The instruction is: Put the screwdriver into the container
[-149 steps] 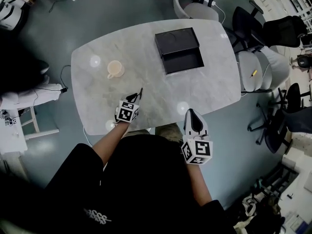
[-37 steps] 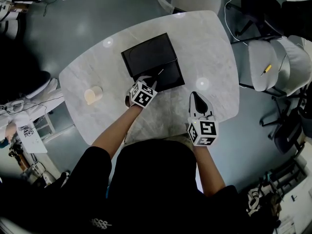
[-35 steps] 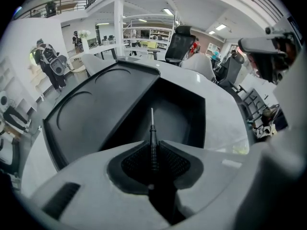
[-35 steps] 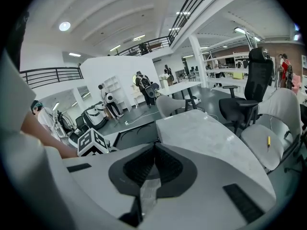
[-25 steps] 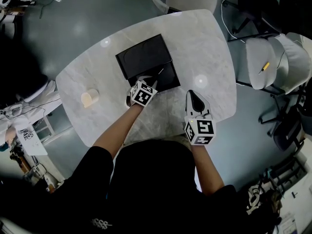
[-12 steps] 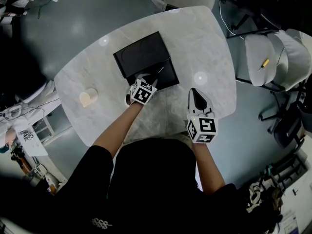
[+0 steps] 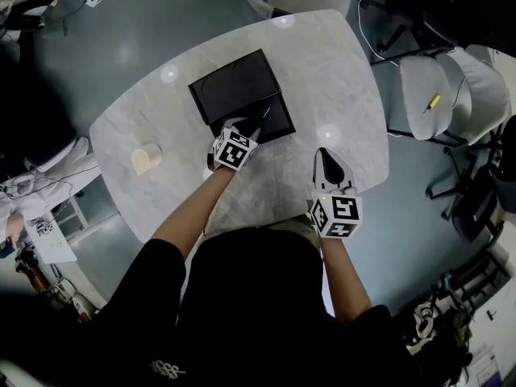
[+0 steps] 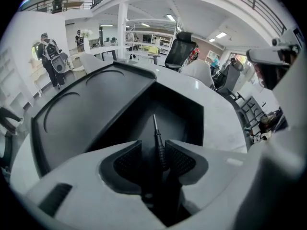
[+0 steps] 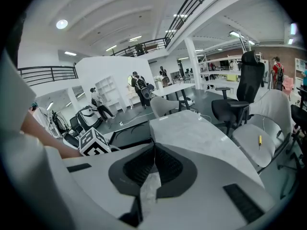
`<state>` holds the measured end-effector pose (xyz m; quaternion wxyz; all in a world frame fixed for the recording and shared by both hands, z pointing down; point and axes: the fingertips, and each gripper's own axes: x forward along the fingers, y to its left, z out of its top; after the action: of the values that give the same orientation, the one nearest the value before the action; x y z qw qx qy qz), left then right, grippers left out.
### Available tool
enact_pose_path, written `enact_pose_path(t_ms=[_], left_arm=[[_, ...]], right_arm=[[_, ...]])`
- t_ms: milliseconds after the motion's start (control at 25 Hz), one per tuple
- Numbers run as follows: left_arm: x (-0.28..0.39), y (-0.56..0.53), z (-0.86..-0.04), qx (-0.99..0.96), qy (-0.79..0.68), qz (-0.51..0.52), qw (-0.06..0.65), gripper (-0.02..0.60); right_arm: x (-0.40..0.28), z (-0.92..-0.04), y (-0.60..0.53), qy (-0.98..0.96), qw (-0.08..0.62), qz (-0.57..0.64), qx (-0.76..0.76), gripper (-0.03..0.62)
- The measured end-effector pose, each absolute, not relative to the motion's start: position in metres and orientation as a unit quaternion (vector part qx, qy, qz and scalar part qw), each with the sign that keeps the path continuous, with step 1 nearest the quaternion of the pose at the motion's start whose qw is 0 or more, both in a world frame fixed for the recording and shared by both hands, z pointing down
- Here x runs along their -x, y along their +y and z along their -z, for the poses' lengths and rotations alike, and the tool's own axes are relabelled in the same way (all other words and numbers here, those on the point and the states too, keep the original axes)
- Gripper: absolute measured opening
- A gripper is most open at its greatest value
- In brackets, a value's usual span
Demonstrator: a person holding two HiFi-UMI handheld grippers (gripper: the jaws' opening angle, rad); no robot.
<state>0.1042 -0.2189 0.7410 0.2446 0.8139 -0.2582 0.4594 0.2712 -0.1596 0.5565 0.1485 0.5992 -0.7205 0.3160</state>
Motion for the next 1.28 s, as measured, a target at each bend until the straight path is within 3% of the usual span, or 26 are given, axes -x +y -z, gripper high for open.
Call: enact_pose_path(t_ms=[160, 440, 880, 1040, 1280], left_arm=[[-0.108, -0.213, -0.72, -0.832, -0.249, -0.452, 0.203, 0.163], [-0.097, -0.197, -0.677, -0.856, -0.277, -0.386, 0.204, 0.163], [-0.042, -0.085, -0.516, -0.914, -0.3, -0.202, 0.185, 0.164], [-0.012, -0.022, -0.449, -0.93, -0.301, -0.114, 0.176, 0.164], [0.03, 0.047, -0.413, -0.933, -0.313, -0.053, 0.171, 0.164]], right_arm=[[-0.264, -0.547, -0.143, -0.722, 0.145, -0.309, -0.601, 0.012], [-0.248, -0.524, -0.111, -0.722, 0.136, -0.279, -0.619, 0.012], [-0.217, -0.475, -0.021, -0.71, 0.125, -0.22, -0.658, 0.012], [-0.181, -0.444, 0.025, -0.715, 0.117, -0.192, -0.662, 0.012], [-0.121, -0.413, 0.083, -0.737, 0.118, -0.159, -0.646, 0.011]])
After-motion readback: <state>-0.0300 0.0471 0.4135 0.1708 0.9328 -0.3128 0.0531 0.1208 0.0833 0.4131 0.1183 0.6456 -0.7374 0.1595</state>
